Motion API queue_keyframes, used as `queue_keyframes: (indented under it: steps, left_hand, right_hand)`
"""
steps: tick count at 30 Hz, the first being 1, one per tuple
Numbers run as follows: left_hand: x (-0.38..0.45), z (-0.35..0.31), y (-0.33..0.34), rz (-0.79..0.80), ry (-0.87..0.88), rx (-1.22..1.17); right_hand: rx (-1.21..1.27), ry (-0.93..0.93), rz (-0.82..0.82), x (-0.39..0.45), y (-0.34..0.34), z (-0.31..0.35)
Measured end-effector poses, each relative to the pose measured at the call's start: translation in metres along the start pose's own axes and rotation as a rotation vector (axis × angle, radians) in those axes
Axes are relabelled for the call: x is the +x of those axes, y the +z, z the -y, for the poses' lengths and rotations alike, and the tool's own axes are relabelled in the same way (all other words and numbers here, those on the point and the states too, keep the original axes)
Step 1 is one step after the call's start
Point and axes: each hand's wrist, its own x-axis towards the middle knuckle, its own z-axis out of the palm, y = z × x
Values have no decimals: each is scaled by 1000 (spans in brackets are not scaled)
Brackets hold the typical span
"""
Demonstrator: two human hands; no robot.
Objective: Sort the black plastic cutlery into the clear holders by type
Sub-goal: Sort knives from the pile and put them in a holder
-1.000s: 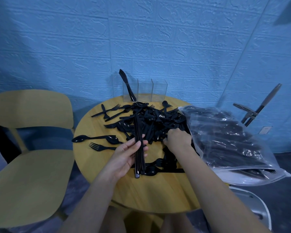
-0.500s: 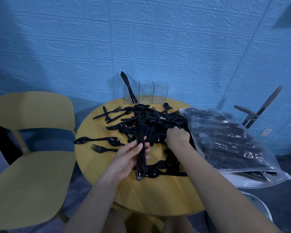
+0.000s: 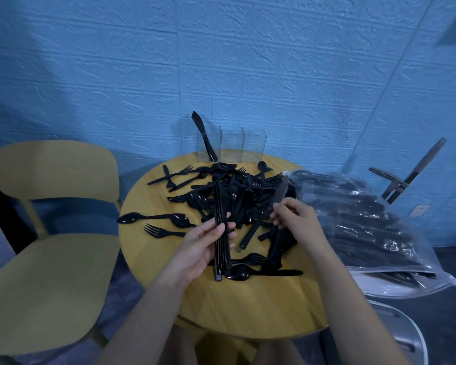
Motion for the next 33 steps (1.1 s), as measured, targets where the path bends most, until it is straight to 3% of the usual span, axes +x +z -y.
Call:
queue_keyframes:
  steps: [4, 9, 21, 24, 28, 30, 33]
  left_hand:
    - [0, -1, 2, -12, 5, 1]
    - [-3, 1, 6, 29, 36, 88]
    - [-1, 2, 2, 28, 14, 89]
    - [1, 3, 1, -4, 12, 72]
    - [1, 3, 1, -24, 0, 49]
    - [1, 2, 1, -14, -3, 52]
    - [0, 1, 2, -6, -3, 44]
  right_hand:
    - [54, -88, 139, -8, 5, 7]
    - [-79, -91, 322, -7, 38, 7]
    - [-89, -22, 322, -4, 63, -1]
    - [-322, -71, 223, 2, 49, 1]
    - [-929, -75, -68, 21, 9, 0]
    - [-1171, 54, -53, 29, -3, -1]
    - [-1247, 272, 58, 35, -1, -6]
